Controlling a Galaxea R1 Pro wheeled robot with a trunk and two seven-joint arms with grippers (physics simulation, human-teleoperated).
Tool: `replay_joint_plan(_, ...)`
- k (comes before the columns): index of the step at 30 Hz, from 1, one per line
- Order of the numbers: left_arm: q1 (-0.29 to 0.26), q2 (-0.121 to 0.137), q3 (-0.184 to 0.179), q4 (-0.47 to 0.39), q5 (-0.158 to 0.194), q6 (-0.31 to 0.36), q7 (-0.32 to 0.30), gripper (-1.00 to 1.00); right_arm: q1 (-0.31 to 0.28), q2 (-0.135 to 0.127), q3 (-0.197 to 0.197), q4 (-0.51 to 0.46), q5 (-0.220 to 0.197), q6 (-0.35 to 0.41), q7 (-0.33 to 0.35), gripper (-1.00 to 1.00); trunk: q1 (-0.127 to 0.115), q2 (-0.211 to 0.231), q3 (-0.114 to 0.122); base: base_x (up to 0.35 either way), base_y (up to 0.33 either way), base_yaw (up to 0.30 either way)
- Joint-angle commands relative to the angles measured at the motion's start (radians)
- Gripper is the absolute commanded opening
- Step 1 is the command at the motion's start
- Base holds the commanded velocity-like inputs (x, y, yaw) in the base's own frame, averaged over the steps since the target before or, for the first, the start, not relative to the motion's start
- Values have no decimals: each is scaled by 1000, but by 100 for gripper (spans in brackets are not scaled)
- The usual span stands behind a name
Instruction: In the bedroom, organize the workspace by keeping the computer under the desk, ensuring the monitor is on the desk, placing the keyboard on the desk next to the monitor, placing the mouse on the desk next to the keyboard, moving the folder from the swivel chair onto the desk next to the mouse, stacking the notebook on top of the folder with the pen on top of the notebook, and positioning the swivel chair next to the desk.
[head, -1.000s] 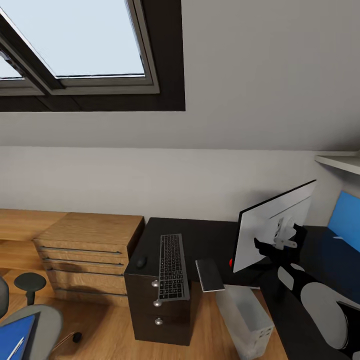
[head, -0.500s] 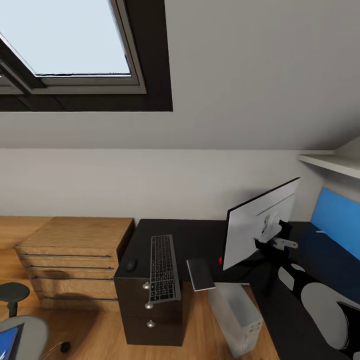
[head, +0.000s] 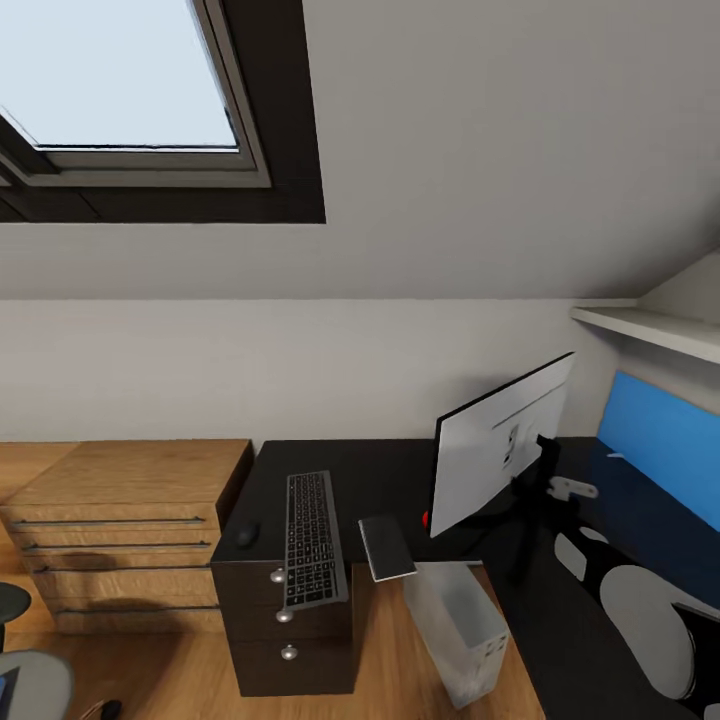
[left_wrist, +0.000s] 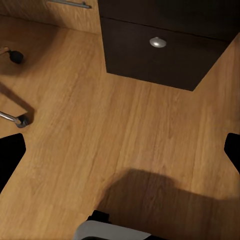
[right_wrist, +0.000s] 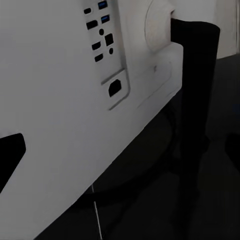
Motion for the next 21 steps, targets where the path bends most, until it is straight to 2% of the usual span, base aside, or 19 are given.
replay_joint_plan(1, 0, 1, -5, -1, 10, -7, 5, 100, 0, 1, -8, 2, 3, -4, -18, 100, 0, -1, 0, 0, 0, -2)
replay_joint_plan(12, 0, 1, -5, -4, 9, -8, 5, 100, 3, 0, -8, 6, 4, -87, -72, 100, 0, -1, 3, 0, 0, -45)
replay_joint_plan(21, 1, 2, -5, -10, 9, -13, 6, 100, 9, -1, -7, 23, 10, -106, -221, 100, 0, -1, 11, 0, 0, -134)
